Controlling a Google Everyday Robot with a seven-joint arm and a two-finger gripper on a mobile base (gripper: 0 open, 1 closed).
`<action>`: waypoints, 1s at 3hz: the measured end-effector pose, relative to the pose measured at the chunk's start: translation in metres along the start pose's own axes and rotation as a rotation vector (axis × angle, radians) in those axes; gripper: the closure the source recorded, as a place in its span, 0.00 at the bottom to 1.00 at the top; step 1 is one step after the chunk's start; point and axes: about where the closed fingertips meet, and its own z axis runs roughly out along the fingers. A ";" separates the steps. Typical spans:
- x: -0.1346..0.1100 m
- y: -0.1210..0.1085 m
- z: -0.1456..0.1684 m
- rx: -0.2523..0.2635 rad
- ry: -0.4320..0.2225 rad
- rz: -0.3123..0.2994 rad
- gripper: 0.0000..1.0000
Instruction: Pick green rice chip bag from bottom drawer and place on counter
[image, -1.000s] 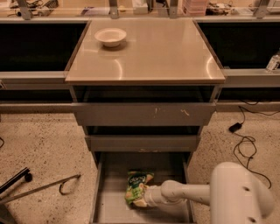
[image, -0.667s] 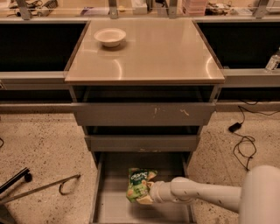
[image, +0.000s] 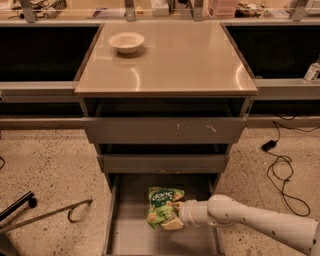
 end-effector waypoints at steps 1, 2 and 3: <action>-0.011 0.002 -0.006 0.008 0.002 -0.026 1.00; -0.067 0.019 -0.041 0.037 -0.036 -0.086 1.00; -0.170 0.038 -0.103 0.042 -0.102 -0.202 1.00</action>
Offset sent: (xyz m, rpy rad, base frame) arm 0.0006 0.0328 0.2401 -0.0391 -0.3067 0.0902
